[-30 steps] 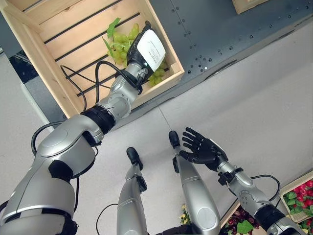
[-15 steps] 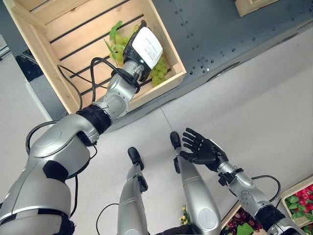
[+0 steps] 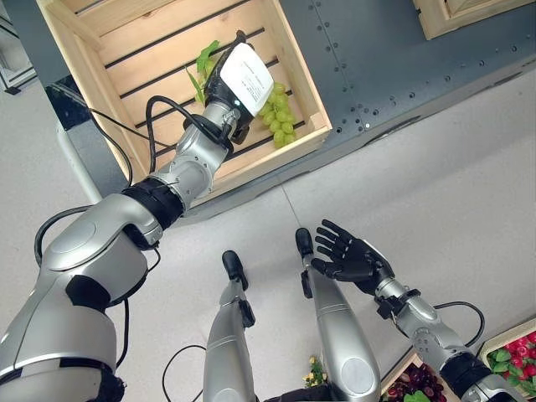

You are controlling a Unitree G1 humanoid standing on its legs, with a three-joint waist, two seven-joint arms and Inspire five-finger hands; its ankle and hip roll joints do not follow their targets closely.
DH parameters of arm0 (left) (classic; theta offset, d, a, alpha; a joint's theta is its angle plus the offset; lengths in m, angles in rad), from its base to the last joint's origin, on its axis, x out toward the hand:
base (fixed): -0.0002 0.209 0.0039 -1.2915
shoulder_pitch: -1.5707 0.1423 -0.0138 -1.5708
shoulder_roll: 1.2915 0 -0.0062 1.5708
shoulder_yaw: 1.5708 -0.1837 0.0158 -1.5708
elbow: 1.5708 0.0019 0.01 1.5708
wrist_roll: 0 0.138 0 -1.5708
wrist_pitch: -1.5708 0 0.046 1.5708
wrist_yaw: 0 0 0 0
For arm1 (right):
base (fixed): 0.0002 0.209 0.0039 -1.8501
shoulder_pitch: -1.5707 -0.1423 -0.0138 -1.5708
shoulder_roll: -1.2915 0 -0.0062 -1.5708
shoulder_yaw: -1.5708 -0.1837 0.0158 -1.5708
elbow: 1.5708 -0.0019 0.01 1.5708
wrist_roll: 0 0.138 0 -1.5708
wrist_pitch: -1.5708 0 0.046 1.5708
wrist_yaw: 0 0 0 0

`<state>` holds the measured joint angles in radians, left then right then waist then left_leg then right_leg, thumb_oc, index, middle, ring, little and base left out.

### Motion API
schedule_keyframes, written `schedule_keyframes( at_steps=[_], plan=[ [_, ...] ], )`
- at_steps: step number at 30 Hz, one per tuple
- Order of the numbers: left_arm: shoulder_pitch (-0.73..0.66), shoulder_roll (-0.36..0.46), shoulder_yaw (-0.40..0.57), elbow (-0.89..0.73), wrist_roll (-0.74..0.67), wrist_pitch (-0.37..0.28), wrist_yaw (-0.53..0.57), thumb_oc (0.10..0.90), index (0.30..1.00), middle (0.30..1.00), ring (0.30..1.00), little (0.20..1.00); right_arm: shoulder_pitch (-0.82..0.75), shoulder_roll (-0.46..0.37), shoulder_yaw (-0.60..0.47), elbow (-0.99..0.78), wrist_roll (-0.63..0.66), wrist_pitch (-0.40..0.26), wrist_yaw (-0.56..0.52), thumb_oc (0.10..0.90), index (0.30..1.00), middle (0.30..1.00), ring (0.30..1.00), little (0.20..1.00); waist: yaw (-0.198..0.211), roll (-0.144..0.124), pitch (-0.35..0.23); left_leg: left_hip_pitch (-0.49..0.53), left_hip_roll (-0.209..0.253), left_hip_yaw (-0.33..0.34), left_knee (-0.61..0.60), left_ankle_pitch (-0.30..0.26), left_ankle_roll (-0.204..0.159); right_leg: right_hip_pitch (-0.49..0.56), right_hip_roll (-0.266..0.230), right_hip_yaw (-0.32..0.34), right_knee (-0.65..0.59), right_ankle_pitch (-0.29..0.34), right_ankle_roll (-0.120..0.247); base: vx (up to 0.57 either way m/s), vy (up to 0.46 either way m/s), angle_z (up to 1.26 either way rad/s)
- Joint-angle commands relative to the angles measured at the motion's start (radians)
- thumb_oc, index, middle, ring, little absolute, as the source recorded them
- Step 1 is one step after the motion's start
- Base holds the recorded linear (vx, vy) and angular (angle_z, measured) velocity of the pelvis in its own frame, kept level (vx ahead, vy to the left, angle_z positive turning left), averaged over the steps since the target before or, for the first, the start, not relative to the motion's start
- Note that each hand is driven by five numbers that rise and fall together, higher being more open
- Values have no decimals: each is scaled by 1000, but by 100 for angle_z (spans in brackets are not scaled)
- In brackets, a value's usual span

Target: Pick up the fruits from the basket on one side to the basket on the other side

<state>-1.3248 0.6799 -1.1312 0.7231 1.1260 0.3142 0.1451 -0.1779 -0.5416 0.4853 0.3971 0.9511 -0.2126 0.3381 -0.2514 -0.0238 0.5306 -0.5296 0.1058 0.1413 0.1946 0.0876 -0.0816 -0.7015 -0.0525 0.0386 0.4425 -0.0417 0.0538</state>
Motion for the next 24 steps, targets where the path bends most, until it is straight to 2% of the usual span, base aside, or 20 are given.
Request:
schedule_keyframes(
  at_steps=[1, 5, 6, 7, 8, 9, 21, 24],
  plan=[
    [-42, 75, 85, 65, 36, 22, 11, 800, 900, 900, 900, 900, 44, -9, -29, -78, 32, -42, 26, 800, 900, 900, 900, 900, -27, -24, -11, -47, 6, 5, 132, -79, 24, 101, 7, -36, -146, 62, -4, 0, 0, 0],
    [-43, 62, 80, 95, 31, 47, 41, 800, 900, 900, 900, 900, 38, -9, -23, -78, 39, -40, 20, 800, 900, 900, 900, 900, -29, -28, -11, -49, 7, 6, 136, -80, 23, 100, 6, -36, -146, 63, -3, 0, 0, 0],
    [-42, 59, 80, 101, 17, 54, 59, 759, 839, 839, 839, 839, 36, -10, -22, -76, 40, -39, 21, 800, 900, 900, 900, 900, -29, -29, -11, -49, 7, 5, 136, -79, 23, 100, 7, -36, -147, 64, -3, 0, 0, 0],
    [-38, 51, 85, 114, -4, 54, 104, 552, 528, 528, 528, 528, 33, -7, -18, -77, 40, -38, 18, 800, 900, 900, 900, 900, -29, -32, -11, -50, 8, 6, 137, -80, 23, 98, 8, -36, -144, 63, -4, 0, 0, 0],
    [-36, 47, 87, 122, -13, 53, 121, 491, 436, 436, 436, 436, 34, -5, -18, -75, 40, -38, 18, 800, 900, 900, 900, 900, -29, -33, -11, -50, 8, 5, 138, -81, 23, 99, 9, -36, -144, 63, -4, 0, 0, 0],
    [-36, 42, 86, 131, -25, 58, 141, 400, 300, 300, 300, 300, 33, -3, -16, -73, 40, -39, 20, 800, 900, 900, 900, 900, -31, -35, -11, -50, 9, 6, 139, -81, 23, 98, 9, -35, -143, 63, -4, 0, 0, 0],
    [-40, 12, 133, 279, -203, 50, 418, 400, 300, 300, 300, 300, 33, 7, -8, -58, 27, -49, 29, 800, 900, 900, 900, 900, -40, -49, -11, -63, 14, 10, 151, -79, 20, 89, 15, -28, -139, 65, -6, 0, 0, 0],
    [-37, 9, 143, 298, -218, 38, 448, 400, 300, 300, 300, 300, 33, 9, -8, -59, 25, -50, 27, 800, 900, 900, 900, 900, -42, -50, -11, -62, 15, 11, 148, -77, 18, 88, 17, -27, -140, 65, -7, 0, 0, 0]
  ],
)
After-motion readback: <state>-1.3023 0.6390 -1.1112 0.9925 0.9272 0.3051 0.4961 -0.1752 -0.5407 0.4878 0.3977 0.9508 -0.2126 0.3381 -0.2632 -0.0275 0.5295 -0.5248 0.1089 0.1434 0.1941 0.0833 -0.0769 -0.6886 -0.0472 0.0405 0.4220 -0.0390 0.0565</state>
